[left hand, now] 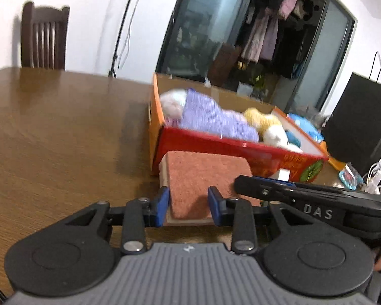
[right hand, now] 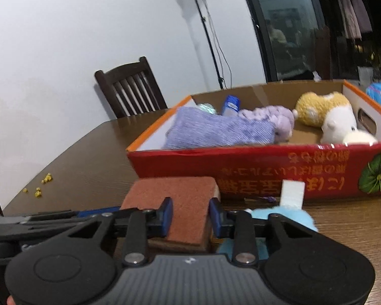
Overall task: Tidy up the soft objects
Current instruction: 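Carry the orange sponge into the box and open the right gripper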
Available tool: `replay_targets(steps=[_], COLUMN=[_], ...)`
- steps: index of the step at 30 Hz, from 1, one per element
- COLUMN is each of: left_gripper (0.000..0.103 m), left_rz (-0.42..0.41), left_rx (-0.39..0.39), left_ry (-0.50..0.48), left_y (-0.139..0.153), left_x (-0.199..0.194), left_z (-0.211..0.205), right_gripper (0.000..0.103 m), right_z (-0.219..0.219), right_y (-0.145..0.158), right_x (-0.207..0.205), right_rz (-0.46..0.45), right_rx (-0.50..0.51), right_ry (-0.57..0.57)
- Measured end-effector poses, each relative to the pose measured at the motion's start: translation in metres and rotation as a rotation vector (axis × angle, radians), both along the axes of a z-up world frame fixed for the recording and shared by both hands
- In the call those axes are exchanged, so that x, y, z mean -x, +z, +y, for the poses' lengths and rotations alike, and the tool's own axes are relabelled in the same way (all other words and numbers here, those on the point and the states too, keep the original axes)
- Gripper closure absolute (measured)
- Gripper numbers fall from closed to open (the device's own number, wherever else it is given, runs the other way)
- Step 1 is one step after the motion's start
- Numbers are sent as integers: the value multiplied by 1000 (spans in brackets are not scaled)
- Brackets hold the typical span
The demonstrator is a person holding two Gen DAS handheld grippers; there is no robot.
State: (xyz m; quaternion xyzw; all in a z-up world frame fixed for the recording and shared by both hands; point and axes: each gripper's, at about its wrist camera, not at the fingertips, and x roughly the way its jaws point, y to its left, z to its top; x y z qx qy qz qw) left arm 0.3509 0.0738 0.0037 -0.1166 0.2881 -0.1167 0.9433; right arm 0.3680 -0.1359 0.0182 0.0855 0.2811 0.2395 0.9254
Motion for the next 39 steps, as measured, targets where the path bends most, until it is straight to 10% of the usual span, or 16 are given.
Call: replay_targets(steps=[20,39], left_gripper=[73,73], left_rz=[2,-132], left_rx=[87,59], left_ry=[-218,-188], left_y=[9,53], left_x=[123,101], left_z=[-111,-113], right_gripper=[80,80], right_z=[-120,-130], right_y=[14,46], right_x=[177,167], right_rz=[-38,-152], right_rx=[29,0], right_ry=[-166,-163])
